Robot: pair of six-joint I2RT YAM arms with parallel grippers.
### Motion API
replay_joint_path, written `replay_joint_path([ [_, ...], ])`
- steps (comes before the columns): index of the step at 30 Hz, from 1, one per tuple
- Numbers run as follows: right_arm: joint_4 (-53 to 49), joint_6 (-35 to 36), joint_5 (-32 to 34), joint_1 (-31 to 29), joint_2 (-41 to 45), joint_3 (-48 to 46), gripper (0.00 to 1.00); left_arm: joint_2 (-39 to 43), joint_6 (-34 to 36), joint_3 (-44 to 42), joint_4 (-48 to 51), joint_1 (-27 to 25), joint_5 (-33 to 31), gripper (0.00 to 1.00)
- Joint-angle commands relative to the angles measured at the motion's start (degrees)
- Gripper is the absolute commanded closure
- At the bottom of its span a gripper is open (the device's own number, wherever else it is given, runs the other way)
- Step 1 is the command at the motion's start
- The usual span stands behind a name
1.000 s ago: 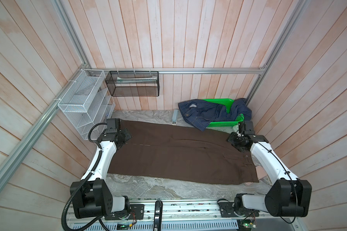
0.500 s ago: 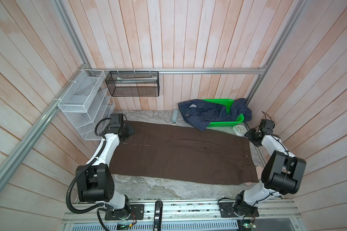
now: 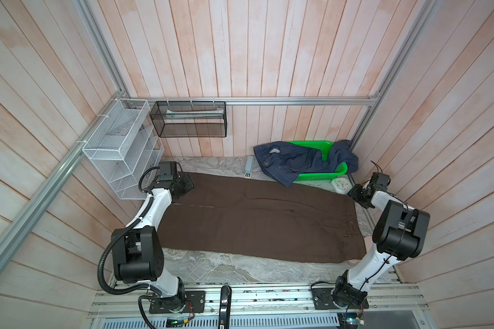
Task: Fold and stack the trousers
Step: 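Grasp the far corners of the brown trousers with both grippers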
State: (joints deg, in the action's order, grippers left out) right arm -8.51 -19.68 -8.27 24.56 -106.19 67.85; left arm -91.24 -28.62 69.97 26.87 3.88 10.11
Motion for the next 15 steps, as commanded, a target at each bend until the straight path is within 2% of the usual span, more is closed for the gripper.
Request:
replay_joint_path([
  [1, 0.9, 2.4, -1.5, 2.2, -2.7, 1.6, 0.44, -1.8, 0.1, 0.3, -1.0, -0.1, 1.5, 0.36],
  [15, 2.5, 4.8, -9.7, 3.1, -11.4, 5.8, 0.47, -2.1, 0.3, 1.2, 0.2, -0.1, 1.1, 0.36],
])
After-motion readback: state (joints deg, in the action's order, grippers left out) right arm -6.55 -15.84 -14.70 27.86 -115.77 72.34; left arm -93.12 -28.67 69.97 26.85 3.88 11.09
